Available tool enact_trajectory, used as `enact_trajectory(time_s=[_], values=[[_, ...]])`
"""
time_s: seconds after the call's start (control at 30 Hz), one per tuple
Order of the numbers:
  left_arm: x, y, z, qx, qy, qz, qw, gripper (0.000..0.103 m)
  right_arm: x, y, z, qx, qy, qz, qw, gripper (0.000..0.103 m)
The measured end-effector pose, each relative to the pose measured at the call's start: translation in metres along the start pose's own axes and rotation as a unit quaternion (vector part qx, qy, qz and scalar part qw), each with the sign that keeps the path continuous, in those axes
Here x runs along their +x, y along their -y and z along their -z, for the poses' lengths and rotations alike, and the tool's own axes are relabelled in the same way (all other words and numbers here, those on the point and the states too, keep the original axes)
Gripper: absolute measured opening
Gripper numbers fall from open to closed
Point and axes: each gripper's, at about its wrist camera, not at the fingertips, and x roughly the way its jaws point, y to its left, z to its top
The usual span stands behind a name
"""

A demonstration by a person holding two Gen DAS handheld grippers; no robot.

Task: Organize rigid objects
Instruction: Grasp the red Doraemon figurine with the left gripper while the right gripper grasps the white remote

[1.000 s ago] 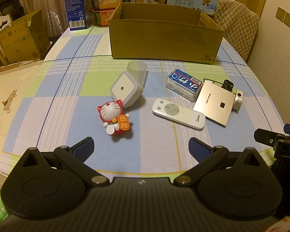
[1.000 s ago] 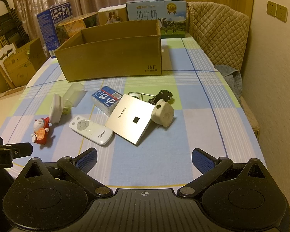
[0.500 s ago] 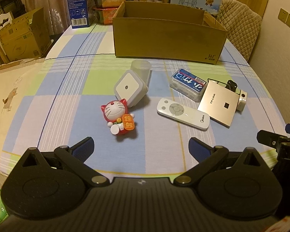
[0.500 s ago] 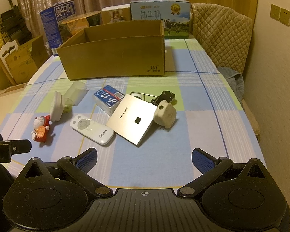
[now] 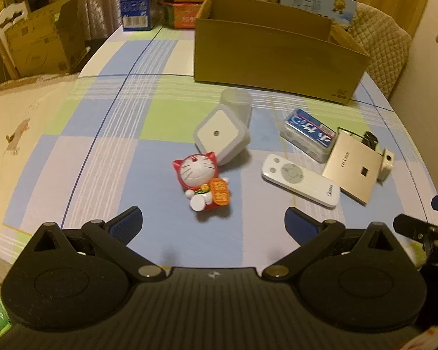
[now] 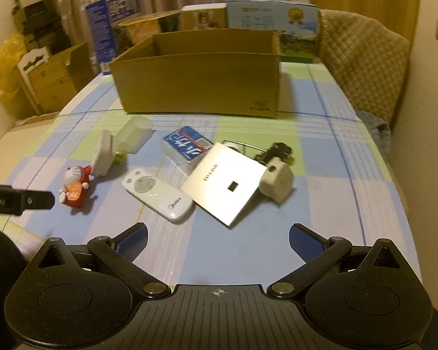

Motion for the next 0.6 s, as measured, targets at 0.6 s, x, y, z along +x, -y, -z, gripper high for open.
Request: enact_trajectory(time_s=[0.6], values=[[0.064,-0.02,-0.03,-0.004,-0.045,0.004,0.999,0.089,0.089,-0.044,-0.022,-0.219,-0.023,-0.127,0.967,0.077]])
